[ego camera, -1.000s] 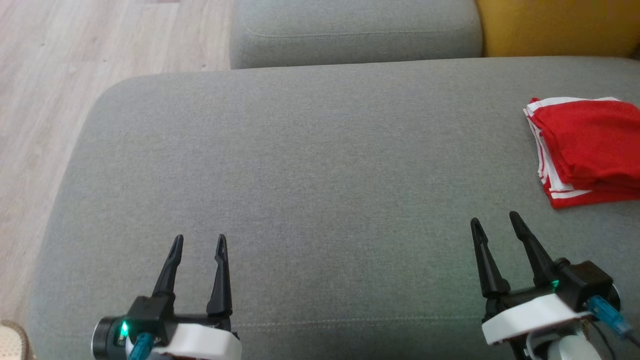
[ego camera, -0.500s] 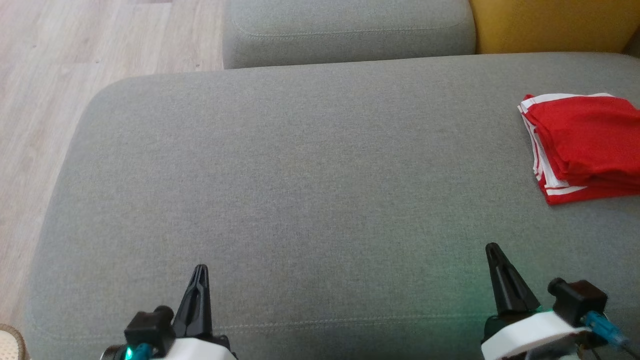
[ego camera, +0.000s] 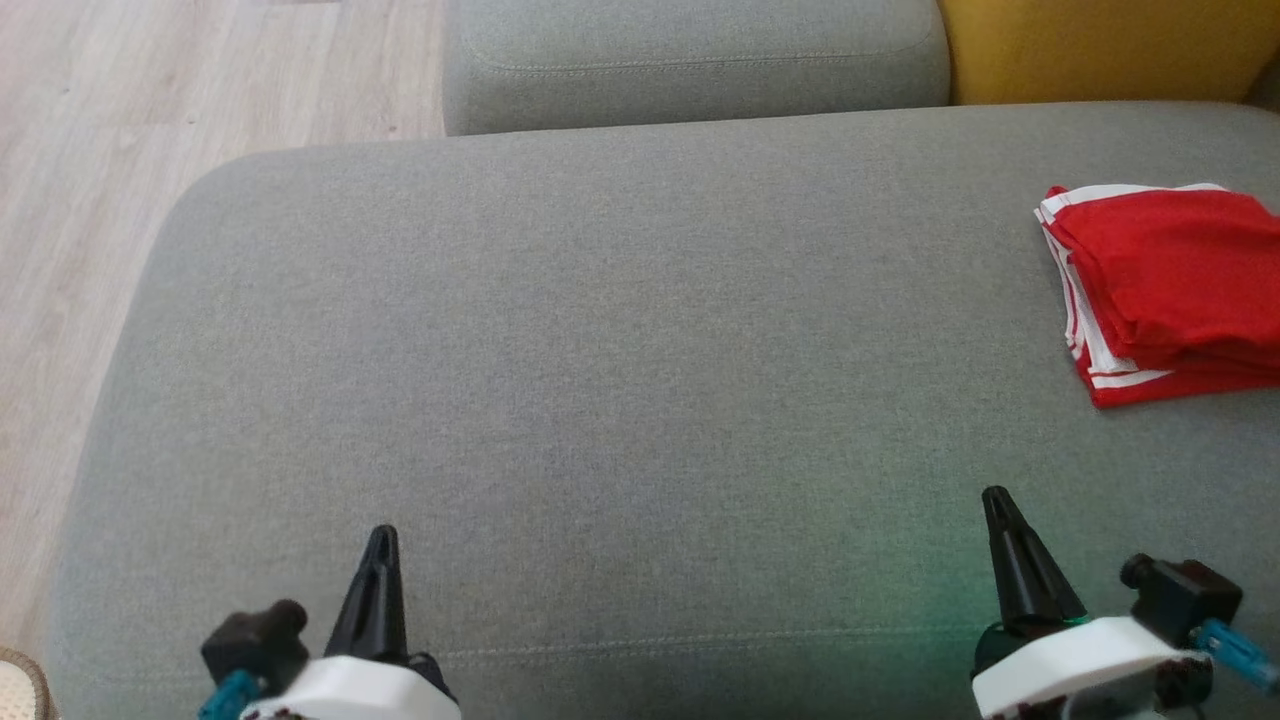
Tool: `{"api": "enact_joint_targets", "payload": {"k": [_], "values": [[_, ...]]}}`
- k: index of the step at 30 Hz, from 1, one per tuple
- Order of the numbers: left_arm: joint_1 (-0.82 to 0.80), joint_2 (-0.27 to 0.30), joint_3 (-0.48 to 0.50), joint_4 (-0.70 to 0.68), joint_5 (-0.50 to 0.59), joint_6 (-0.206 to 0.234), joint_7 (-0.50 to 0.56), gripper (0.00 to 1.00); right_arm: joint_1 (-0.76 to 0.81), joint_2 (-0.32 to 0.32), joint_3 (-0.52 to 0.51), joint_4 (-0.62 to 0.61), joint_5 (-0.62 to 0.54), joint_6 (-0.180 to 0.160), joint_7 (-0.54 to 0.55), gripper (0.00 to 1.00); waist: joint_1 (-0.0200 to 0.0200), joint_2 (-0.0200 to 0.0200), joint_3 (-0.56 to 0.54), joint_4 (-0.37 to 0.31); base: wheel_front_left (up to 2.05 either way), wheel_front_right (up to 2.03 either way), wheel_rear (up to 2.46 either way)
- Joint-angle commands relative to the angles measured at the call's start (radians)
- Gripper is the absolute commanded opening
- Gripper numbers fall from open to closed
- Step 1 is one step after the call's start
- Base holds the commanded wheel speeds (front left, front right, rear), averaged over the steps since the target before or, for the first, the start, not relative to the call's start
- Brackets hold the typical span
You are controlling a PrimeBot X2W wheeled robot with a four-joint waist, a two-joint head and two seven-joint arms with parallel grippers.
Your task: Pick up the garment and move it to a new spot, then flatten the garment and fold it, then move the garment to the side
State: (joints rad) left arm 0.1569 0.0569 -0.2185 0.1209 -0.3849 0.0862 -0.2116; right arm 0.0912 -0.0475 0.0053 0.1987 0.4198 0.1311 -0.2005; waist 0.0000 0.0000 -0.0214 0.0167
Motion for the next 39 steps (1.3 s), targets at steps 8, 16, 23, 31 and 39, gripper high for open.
{"api": "enact_joint_targets", "payload": {"k": [8, 16, 23, 31, 39], "values": [[-0.063, 0.016, 0.030, -0.016, -0.112, -0.022, 0.023, 0.00, -0.063, -0.018, -0.004, -0.024, 0.111, 0.000, 0.019, 0.00, 0.0000, 0.0000, 0.002, -0.001, 0.00, 0.00, 0.00], [-0.080, 0.019, 0.048, -0.003, -0.212, -0.039, 0.042, 0.00, -0.074, -0.021, -0.007, -0.019, 0.207, 0.000, 0.038, 0.00, 0.0000, 0.0000, 0.004, -0.003, 0.00, 0.00, 0.00], [-0.095, 0.022, 0.064, 0.006, -0.299, -0.053, 0.059, 0.00, -0.084, -0.023, -0.011, -0.014, 0.291, 0.000, 0.056, 0.00, 0.0000, 0.0000, 0.005, -0.004, 0.00, 0.00, 0.00], [-0.111, 0.025, 0.083, 0.017, -0.399, -0.070, 0.080, 0.00, -0.095, -0.026, -0.016, -0.008, 0.386, 0.000, 0.077, 0.00, 0.0000, 0.0000, 0.007, -0.005, 0.00, 0.00, 0.00], [-0.128, 0.027, 0.104, 0.028, -0.497, -0.086, 0.101, 0.00, -0.106, -0.028, -0.021, -0.002, 0.481, 0.000, 0.099, 0.00, 0.0000, 0.0000, 0.009, -0.006, 0.00, 0.00, 0.00]]}}
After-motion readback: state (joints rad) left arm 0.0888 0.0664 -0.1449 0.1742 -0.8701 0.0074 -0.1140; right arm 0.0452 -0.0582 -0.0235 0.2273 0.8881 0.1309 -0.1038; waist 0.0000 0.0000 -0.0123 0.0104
